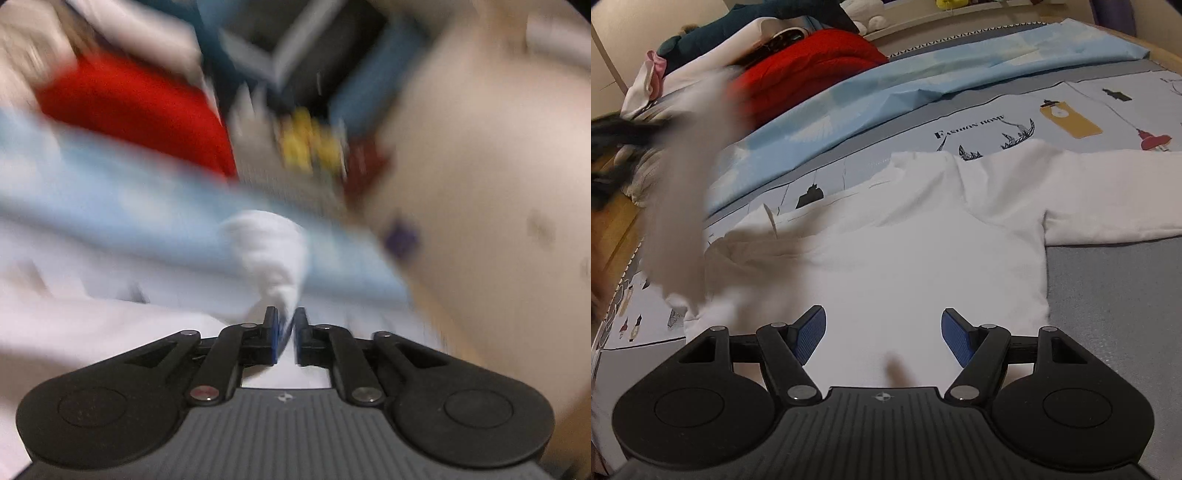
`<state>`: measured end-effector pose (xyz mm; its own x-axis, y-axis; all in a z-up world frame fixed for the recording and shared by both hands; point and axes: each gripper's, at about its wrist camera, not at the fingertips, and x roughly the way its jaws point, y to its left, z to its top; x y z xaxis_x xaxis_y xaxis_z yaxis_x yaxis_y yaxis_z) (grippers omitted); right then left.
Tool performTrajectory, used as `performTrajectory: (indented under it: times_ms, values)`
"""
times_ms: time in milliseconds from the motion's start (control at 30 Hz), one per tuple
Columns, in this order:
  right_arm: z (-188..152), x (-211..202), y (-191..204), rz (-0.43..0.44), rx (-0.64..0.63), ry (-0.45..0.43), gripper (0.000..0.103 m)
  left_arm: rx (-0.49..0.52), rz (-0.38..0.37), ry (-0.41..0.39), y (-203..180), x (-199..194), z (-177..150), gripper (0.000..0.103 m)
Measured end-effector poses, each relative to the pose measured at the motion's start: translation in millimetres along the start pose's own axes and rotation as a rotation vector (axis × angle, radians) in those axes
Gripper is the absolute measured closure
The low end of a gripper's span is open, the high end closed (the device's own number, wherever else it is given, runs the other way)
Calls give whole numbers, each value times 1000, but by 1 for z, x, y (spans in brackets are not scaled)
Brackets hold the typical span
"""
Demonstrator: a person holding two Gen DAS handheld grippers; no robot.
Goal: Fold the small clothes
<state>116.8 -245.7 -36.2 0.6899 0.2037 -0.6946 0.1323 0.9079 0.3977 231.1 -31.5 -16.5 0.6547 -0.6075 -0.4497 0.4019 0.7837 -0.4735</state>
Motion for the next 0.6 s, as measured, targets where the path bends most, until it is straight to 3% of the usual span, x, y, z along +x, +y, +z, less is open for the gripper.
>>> performTrajectory:
  times_ms: [33,67,100,133,233,267,333,400,467,600]
  values:
    - [0,-1,-2,5,-7,4,32,15,4,90,-7,16,-20,64]
    - [0,-1,-4,7,-7,9,32,26,23,181,-9,27,-42,57]
    - [0,-1,-8,6,5,14,32,42,35,214,-8,27,-55,57]
    - [0,-1,-12,7,21,20,32,66,48,227,-2,18,-65,53]
    - [3,0,-26,13,80,42,32,134,190,205,21,-25,-70,14]
    - [4,0,-30,19,102,46,32,150,262,164,29,-42,-68,8]
    - [5,0,-35,27,137,49,32,166,440,152,46,-66,-60,5]
    - [7,2,-38,29,167,41,32,157,550,164,68,-84,-56,5]
    - [7,5,-40,25,185,31,32,127,619,163,91,-94,-54,5]
    - [4,12,-41,27,216,28,32,-48,648,157,147,-95,-40,5]
